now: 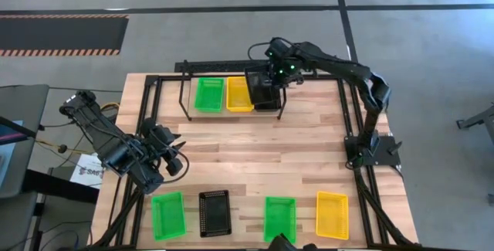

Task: Stack baskets on shelf by color
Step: Stack the top black bin on top of the black bin on the shelf, then stack the black bin on top of the black bins on the shelf

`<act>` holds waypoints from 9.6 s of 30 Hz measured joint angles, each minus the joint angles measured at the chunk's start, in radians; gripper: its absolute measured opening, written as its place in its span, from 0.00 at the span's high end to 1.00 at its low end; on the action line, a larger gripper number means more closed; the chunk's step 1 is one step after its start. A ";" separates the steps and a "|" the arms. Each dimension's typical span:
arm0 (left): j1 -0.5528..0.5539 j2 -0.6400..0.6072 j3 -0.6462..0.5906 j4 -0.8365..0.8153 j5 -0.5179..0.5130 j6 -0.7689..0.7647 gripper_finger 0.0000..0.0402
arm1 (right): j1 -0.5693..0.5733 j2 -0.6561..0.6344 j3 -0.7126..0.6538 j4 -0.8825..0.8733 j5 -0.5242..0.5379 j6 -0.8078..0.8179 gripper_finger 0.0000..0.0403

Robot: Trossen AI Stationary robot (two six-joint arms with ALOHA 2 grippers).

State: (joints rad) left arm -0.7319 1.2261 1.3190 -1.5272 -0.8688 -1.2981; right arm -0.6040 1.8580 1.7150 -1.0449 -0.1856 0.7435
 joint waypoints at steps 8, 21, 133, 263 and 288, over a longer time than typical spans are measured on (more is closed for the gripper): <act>0.000 0.000 0.000 0.000 0.000 -0.005 0.71 | -0.006 0.042 0.000 -0.079 0.000 -0.027 0.99; 0.000 0.000 0.000 0.000 -0.001 -0.005 0.71 | 0.016 0.032 0.000 -0.118 0.185 0.037 0.99; 0.054 0.101 0.000 0.086 0.103 -0.025 0.71 | 0.484 -0.037 0.167 -0.243 0.367 -0.416 1.00; 0.347 0.822 0.096 0.612 0.998 0.626 0.88 | 0.787 -0.412 0.167 -0.281 0.444 -0.479 0.92; 0.704 0.822 0.238 0.698 0.833 1.049 0.96 | 0.778 -0.413 0.167 -0.279 0.447 -0.378 0.92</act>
State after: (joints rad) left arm -0.0280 2.0483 1.5570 -0.8291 -0.0354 -0.2494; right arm 0.1741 1.4452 1.8820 -1.3235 0.2619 0.3655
